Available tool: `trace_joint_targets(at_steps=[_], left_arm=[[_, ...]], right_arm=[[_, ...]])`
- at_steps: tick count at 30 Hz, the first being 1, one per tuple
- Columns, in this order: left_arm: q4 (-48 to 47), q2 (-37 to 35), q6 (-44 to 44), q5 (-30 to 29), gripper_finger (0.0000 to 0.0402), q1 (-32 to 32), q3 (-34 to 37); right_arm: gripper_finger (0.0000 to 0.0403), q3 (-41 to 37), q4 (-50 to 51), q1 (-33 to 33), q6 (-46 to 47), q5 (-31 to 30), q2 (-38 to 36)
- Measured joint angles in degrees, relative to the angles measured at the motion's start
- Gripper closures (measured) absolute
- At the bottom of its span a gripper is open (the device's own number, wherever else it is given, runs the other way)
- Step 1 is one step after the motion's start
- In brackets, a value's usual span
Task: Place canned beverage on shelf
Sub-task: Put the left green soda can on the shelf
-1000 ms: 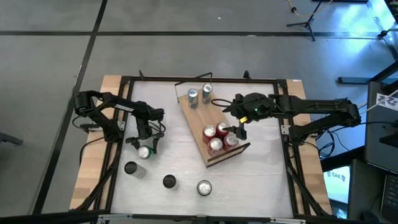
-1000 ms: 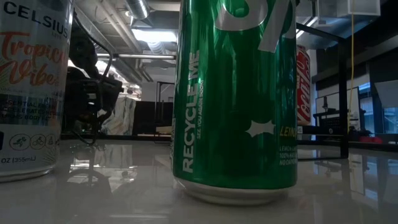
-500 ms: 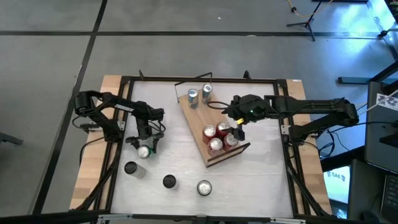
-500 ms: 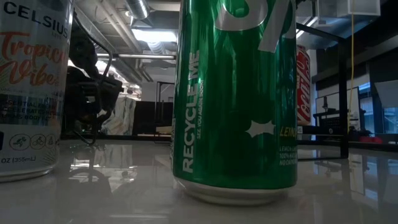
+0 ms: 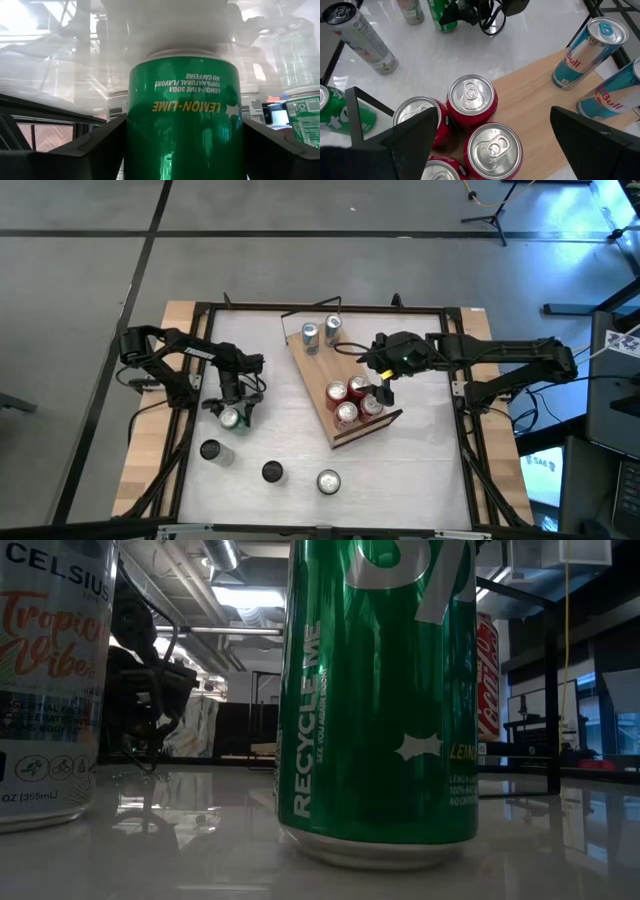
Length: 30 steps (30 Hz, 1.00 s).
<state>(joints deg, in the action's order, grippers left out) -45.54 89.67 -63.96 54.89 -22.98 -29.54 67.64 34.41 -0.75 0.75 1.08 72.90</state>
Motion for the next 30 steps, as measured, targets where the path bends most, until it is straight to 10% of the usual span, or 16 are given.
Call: trace_joint_targets(at_steps=[30], left_arm=[[0.9, 0.0, 6.3, -2.3, 0.0044, 0.0, 0.0]], right_arm=[[0.0024, 0.0, 0.0, 0.0, 0.0, 0.0, 0.0]])
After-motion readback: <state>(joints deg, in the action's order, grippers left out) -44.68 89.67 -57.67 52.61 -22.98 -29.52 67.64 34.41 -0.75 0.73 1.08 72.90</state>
